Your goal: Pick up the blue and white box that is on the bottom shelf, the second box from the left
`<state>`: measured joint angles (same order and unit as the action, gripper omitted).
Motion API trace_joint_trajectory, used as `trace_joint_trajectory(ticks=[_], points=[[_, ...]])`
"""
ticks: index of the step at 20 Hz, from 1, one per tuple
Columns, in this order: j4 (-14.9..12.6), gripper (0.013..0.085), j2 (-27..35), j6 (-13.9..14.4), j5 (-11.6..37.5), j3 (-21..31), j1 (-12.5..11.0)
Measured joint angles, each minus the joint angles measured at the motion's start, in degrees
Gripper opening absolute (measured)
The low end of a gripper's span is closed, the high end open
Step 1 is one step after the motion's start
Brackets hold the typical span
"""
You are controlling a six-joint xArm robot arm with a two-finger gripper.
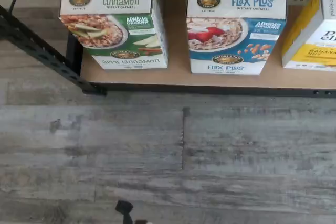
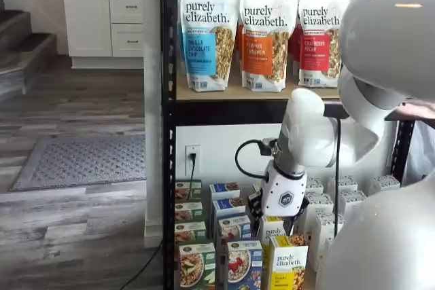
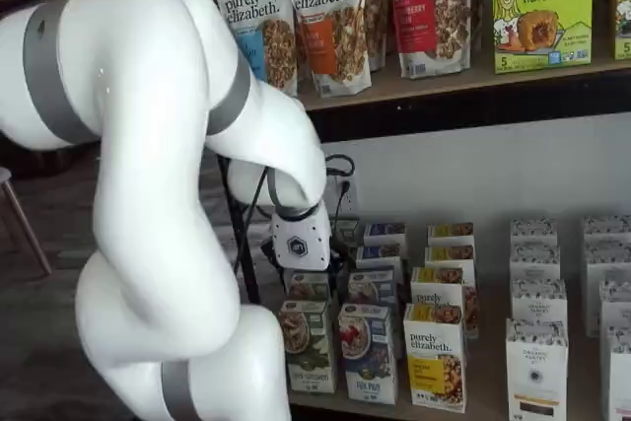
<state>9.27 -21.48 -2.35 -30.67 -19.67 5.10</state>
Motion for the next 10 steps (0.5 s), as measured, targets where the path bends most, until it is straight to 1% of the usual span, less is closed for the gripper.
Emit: trace_joint_trajectory(ticks=[4,10], points=[[0.50,0.0850,3.98,-0.81,1.11,-1.95,-0.27],[0.56,0.0850,8.83,-1.15,2.69,-4.44,-0.40]])
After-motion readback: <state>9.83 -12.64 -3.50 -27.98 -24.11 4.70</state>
